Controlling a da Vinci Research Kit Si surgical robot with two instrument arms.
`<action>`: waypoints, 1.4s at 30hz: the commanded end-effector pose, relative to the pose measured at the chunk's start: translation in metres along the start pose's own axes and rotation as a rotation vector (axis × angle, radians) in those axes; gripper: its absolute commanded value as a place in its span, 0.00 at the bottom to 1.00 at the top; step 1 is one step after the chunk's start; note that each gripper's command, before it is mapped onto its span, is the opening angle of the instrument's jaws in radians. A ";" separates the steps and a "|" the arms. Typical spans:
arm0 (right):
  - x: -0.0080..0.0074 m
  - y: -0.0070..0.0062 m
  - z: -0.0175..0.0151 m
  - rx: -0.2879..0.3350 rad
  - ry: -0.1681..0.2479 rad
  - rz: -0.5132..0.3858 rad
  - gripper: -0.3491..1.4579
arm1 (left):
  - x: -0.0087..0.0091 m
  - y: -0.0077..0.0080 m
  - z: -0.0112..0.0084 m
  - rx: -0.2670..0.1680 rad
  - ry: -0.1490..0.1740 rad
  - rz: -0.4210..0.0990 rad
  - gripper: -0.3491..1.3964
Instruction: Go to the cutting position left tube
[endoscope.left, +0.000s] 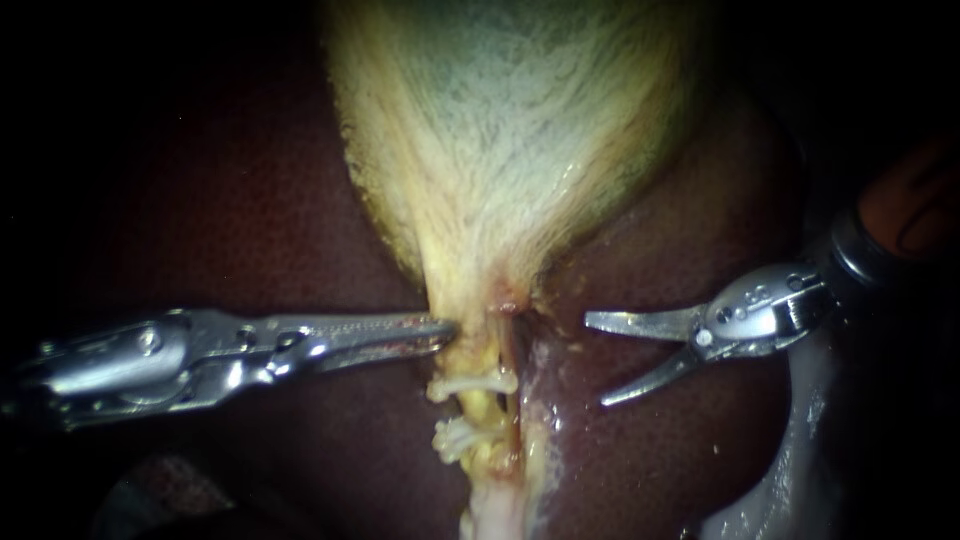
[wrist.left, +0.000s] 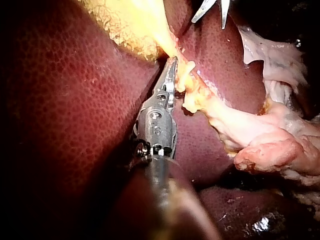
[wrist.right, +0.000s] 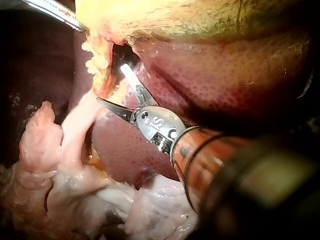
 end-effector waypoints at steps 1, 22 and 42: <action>-0.0002 -0.0003 0.0003 0.010 0.003 -0.001 0.99 | -0.0002 0.0001 -0.0003 0.004 0.000 -0.001 0.00; -0.0039 -0.0067 0.0125 0.175 0.003 0.115 0.99 | -0.0025 0.0025 -0.0057 -0.026 -0.007 -0.019 0.00; -0.0053 -0.0049 0.0141 0.129 -0.059 0.119 0.99 | -0.0033 0.0001 -0.0064 -0.033 -0.010 -0.016 0.00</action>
